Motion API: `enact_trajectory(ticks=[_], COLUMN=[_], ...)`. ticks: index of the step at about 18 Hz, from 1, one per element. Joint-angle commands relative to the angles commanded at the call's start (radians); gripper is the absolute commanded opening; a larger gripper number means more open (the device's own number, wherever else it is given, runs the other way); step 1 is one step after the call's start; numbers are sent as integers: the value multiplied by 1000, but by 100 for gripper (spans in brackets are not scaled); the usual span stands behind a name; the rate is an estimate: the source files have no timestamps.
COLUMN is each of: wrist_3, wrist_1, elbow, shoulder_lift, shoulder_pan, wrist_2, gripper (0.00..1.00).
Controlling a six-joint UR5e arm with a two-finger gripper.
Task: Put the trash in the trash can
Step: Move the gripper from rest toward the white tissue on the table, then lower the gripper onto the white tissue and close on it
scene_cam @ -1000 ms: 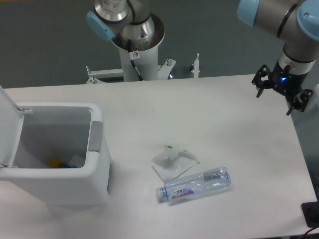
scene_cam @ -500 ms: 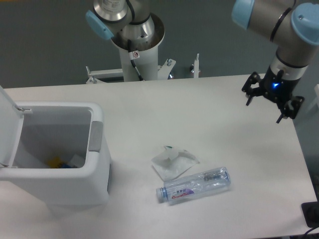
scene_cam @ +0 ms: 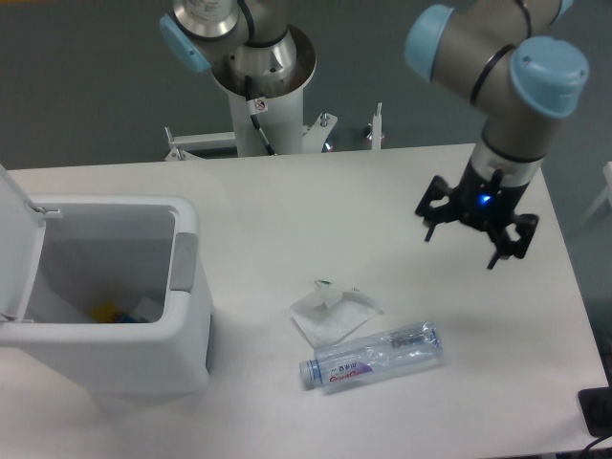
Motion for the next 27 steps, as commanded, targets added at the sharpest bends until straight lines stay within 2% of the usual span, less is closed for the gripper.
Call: enact_trajectory(ticks=[3,12,14,16,18,22,24,27], wrist_3=[-8,-160,-157,-155,-153,-120,-92,-95], wrist_1=[18,46,78,145,189,190,190,192], elbow=[-9,-15,-52,-92,-142,-230,-259,-276], shoulder_lift=[-6,-57,-60,-66,-71,-66,-57,-69], shoulder_pan=[-35,-150,-155,-184,-206,-215,-221,-241], wrist_2=[-14,-8,20,98,176,201,199,198], gripper=[100,100,100,100,100,99,92,54])
